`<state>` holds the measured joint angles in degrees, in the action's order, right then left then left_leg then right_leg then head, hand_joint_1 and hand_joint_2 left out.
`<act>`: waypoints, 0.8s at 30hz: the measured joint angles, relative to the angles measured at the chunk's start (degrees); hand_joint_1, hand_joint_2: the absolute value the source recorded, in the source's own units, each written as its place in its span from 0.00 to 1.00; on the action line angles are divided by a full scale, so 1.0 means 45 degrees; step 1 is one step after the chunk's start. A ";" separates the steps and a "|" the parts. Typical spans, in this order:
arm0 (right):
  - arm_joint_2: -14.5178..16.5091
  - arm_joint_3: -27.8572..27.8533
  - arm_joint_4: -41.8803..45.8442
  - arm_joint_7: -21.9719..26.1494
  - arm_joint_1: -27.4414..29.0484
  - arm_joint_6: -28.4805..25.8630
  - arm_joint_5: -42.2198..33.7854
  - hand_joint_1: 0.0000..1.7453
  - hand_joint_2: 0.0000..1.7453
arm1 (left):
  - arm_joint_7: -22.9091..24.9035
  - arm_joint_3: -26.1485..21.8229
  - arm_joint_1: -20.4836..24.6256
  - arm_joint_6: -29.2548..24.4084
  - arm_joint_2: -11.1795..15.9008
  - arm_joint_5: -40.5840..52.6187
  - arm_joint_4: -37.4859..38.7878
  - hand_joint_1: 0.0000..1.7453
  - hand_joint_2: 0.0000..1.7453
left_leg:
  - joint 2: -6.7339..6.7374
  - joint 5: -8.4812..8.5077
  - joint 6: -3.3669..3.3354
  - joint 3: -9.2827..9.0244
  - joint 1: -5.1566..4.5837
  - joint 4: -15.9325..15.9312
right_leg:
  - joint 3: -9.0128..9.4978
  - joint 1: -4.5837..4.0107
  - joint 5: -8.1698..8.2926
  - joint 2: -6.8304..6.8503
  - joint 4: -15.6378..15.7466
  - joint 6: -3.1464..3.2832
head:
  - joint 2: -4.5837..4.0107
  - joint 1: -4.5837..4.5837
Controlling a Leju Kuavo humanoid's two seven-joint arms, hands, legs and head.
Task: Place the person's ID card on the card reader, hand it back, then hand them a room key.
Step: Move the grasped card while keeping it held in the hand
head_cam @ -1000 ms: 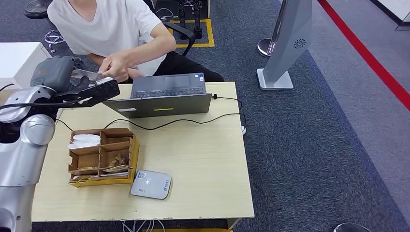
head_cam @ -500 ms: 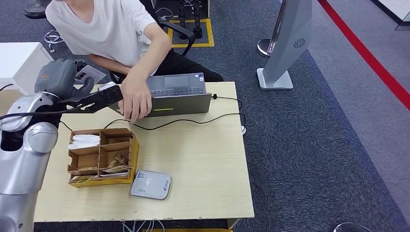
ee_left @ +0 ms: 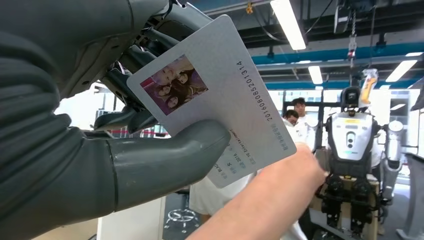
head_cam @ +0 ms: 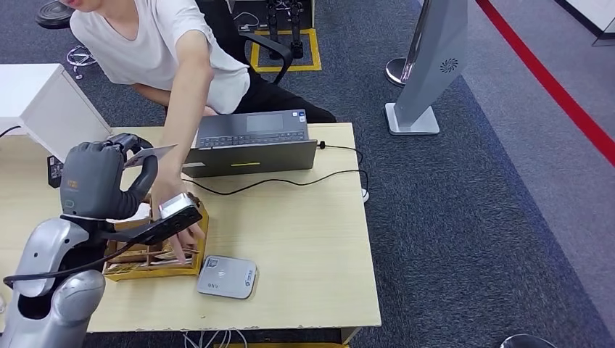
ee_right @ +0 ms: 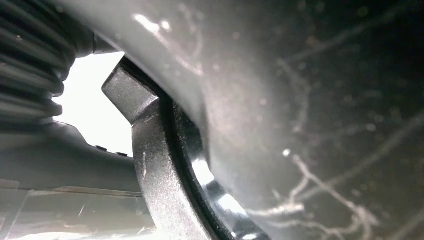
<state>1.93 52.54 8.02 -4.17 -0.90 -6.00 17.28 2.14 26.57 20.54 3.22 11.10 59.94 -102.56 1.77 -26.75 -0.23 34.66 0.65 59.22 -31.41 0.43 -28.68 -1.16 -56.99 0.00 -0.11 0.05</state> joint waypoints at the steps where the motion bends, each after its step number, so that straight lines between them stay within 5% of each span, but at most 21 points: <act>1: 0.0004 0.0000 0.0000 -0.0015 0.0003 -0.0015 0.0000 0.00 1.00 | -0.0129 0.0034 -0.0225 -0.0108 0.0000 0.0100 -0.0159 1.00 1.00 | 0.0001 0.0000 0.0000 -0.0005 0.0000 0.0000 | 0.0004 0.0000 0.0000 -0.0002 0.0000 0.0000 | 0.0000 0.0001; 9: 0.0036 0.0000 0.0000 -0.0073 0.0023 -0.0100 0.0011 0.00 1.00 | -0.0297 0.0850 -0.2122 -0.0459 0.0036 0.0678 -0.0693 1.00 1.00 | 0.0001 -0.0009 0.0007 -0.0006 0.0000 0.0000 | 0.0003 0.0000 -0.0003 -0.0003 0.0005 -0.0001 | 0.0000 -0.0001; 24: 0.0067 0.0000 0.0000 -0.0194 0.0037 -0.0127 0.0041 0.00 1.00 | -0.0017 0.1226 -0.3437 0.0335 0.0295 0.0711 0.0154 1.00 1.00 | 0.0001 -0.0013 0.0012 -0.0010 0.0003 -0.0001 | 0.0008 -0.0003 -0.0006 -0.0008 0.0005 0.0000 | 0.0000 -0.0001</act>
<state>2.23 52.54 8.02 -5.05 -0.73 -6.57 17.47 2.07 32.09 5.07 4.73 12.43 63.14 -101.87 1.78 -26.81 -0.18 34.61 0.66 59.21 -31.37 0.42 -28.71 -1.20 -56.97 0.00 -0.11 0.04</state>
